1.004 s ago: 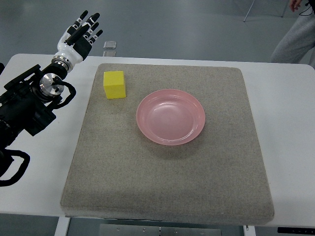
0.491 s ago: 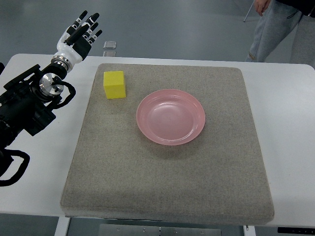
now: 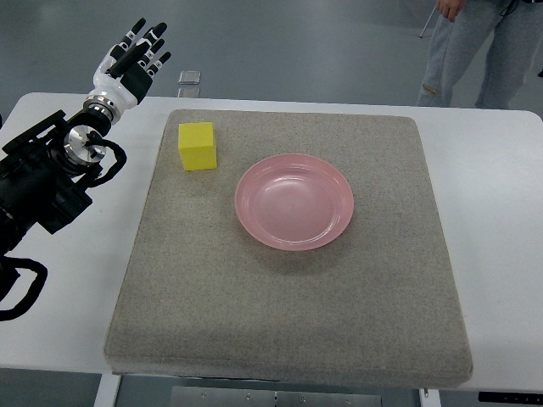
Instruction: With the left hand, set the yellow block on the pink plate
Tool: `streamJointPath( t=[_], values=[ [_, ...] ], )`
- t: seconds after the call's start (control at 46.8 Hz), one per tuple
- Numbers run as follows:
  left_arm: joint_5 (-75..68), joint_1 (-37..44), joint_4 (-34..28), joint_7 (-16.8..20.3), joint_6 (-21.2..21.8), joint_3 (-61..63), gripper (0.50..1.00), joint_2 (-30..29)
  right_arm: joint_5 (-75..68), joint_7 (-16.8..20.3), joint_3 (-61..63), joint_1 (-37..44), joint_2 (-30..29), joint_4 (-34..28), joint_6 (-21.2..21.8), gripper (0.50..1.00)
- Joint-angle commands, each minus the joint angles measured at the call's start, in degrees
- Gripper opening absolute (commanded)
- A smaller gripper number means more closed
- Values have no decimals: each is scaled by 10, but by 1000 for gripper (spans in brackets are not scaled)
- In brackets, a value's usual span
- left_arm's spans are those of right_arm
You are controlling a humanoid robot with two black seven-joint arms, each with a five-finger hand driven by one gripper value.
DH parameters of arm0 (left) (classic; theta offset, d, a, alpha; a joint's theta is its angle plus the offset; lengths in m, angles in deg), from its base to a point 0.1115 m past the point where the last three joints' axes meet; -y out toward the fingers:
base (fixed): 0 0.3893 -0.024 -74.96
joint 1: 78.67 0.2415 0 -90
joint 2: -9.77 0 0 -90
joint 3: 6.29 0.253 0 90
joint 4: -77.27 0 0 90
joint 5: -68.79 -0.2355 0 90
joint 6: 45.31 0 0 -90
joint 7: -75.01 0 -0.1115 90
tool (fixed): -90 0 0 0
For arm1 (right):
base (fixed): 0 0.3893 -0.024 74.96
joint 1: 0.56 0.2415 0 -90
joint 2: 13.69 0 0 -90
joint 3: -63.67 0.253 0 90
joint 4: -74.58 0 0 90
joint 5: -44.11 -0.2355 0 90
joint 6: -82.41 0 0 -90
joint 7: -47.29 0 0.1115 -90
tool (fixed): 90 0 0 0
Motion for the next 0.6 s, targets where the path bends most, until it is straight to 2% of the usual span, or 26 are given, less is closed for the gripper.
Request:
streamJointPath(
  t=[0.0, 0.192, 0.32, 0.448, 0.577],
  values=[
    [-1, -4, 4, 0, 1, 4, 990, -8, 0, 0, 0, 0, 0, 0, 0, 924],
    [-5, -10, 9, -2, 4, 8, 990, -20, 0, 0, 0, 0, 0, 0, 0, 924],
    [-28, -12, 33, -4, 5, 44, 986, -36, 0, 0, 0, 0, 0, 0, 0, 924],
    [-125, -31, 75, -4, 5, 99, 986, -65, 0, 0, 0, 0, 0, 0, 0, 924],
    [-264, -38, 81, -4, 5, 106, 986, -73, 0, 0, 0, 0, 0, 0, 0, 924]
  ],
)
